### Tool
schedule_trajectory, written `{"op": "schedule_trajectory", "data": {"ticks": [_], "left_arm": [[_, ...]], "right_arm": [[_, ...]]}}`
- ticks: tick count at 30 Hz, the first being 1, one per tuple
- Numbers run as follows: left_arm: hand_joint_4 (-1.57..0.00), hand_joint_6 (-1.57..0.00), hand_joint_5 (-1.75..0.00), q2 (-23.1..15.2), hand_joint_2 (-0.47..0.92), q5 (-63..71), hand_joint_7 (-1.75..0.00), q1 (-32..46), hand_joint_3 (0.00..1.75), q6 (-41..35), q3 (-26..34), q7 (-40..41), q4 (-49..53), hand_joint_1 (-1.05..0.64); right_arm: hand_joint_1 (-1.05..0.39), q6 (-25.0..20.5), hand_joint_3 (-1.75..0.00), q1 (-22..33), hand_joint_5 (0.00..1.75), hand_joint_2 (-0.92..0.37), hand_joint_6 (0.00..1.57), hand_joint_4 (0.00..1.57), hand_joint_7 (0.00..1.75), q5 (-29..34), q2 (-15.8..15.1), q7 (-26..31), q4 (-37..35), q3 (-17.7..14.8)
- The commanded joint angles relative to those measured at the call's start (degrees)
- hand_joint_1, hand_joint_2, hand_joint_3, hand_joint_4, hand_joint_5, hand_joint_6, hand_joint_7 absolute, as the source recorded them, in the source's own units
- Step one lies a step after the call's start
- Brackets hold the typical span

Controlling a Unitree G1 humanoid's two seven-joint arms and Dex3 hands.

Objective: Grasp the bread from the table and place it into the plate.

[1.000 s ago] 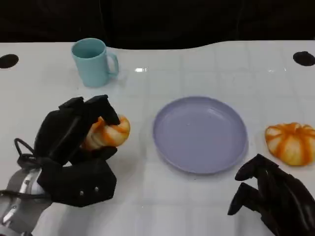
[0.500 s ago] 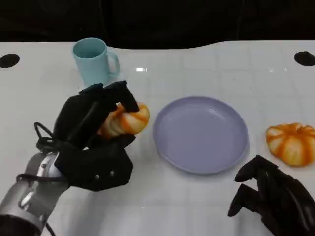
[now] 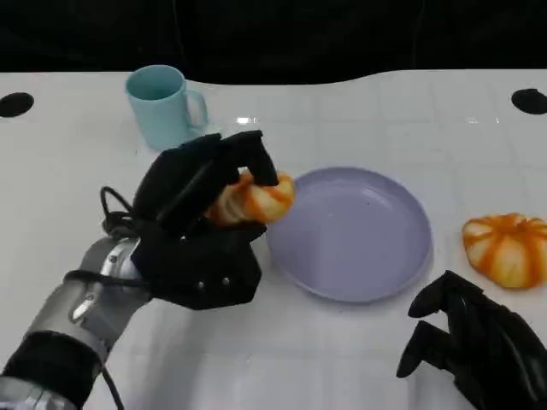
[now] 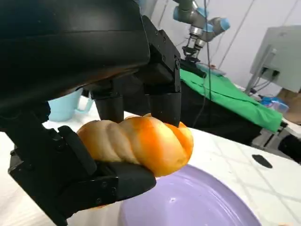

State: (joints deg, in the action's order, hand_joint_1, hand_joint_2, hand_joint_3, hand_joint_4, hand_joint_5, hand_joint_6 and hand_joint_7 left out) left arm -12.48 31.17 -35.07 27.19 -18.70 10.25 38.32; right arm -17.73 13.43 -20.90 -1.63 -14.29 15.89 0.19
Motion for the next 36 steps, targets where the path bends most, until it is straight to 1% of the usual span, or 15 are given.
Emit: {"op": "schedule_trajectory", "data": {"ticks": [1, 5, 7, 10, 14, 18, 23, 25, 32, 35, 36], "left_arm": [[-0.91, -0.74, -1.75, 1.1, 0.35, 0.8, -1.75, -2.6, 1.47, 1.7, -1.4, 0.4, 2.6, -0.14], [-0.91, -0.73, -1.75, 2.2, 0.35, 1.3, -1.75, -4.0, 1.46, 2.0, -2.2, 0.5, 4.3, -0.14], [-0.91, -0.72, -1.75, 3.4, 0.40, 1.8, -1.75, -5.4, 1.39, 1.8, -3.0, 0.6, 6.0, -0.17], [-0.91, -0.71, -1.75, 4.6, 0.44, 2.2, -1.75, -7.0, 1.33, 2.2, -3.6, 0.7, 8.5, -0.18], [-0.92, -0.72, -1.75, 6.1, 0.47, 2.6, -1.75, -8.8, 1.32, 3.0, -4.3, 1.7, 12.0, -0.18], [-0.93, -0.73, -1.75, 8.0, 0.47, 3.2, -1.75, -11.2, 1.34, 3.9, -5.4, 2.8, 16.1, -0.20], [-0.92, -0.71, -1.75, 10.1, 0.49, 3.9, -1.75, -13.8, 1.31, 3.4, -6.6, 4.3, 20.5, -0.22], [-0.92, -0.70, -1.75, 11.1, 0.49, 3.9, -1.75, -14.7, 1.29, 2.6, -6.7, 4.4, 22.2, -0.21], [-0.91, -0.68, -1.75, 13.7, 0.46, 6.4, -1.75, -17.4, 1.24, 0.5, -8.9, 8.7, 26.2, -0.16], [-0.91, -0.67, -1.75, 14.4, 0.48, 6.4, -1.75, -17.9, 1.23, 0.2, -9.1, 8.7, 27.3, -0.16], [-0.91, -0.67, -1.75, 14.6, 0.48, 6.1, -1.75, -18.3, 1.23, -0.5, -9.1, 6.9, 27.5, -0.16]], "right_arm": [[-0.51, 0.0, -0.54, 0.3, 1.75, -0.92, 0.41, 0.61, 1.71, -0.4, -0.4, -0.2, 0.1, -0.4], [-0.50, 0.2, -0.54, 0.3, 1.75, -0.92, 0.40, 0.61, 1.72, -0.3, -0.2, -0.2, 0.1, -0.3], [-0.50, 0.1, -0.54, 0.4, 1.75, -0.92, 0.41, 0.61, 1.72, -0.2, -0.1, 0.0, 0.3, -0.1], [-0.51, 0.1, -0.53, 0.5, 1.75, -0.92, 0.42, 0.61, 1.72, -0.1, 0.0, 0.1, 0.5, 0.1], [-0.50, 0.0, -0.53, 0.7, 1.75, -0.92, 0.42, 0.61, 1.72, 0.1, 0.1, 0.3, 0.7, 0.3], [-0.50, 0.8, -0.54, 0.7, 1.75, -0.92, 0.42, 0.60, 1.72, 0.0, 0.2, -0.3, 0.2, 0.3], [-0.51, 1.6, -0.54, 0.8, 1.75, -0.92, 0.43, 0.61, 1.72, 0.7, 0.0, -0.4, -0.1, 0.6], [-0.51, 1.5, -0.53, 0.8, 1.75, -0.92, 0.43, 0.61, 1.72, 0.4, 0.1, -0.5, -0.1, 0.5], [-0.52, 1.2, -0.55, 0.8, 1.75, -0.92, 0.42, 0.61, 1.73, 0.1, 0.0, -0.5, 0.0, 0.5], [-0.52, 1.3, -0.55, 0.8, 1.75, -0.92, 0.42, 0.61, 1.73, 0.0, 0.1, -0.5, 0.0, 0.5], [-0.51, 1.5, -0.55, 0.8, 1.75, -0.92, 0.42, 0.61, 1.73, 0.1, 0.2, -0.5, 0.0, 0.5]]}}
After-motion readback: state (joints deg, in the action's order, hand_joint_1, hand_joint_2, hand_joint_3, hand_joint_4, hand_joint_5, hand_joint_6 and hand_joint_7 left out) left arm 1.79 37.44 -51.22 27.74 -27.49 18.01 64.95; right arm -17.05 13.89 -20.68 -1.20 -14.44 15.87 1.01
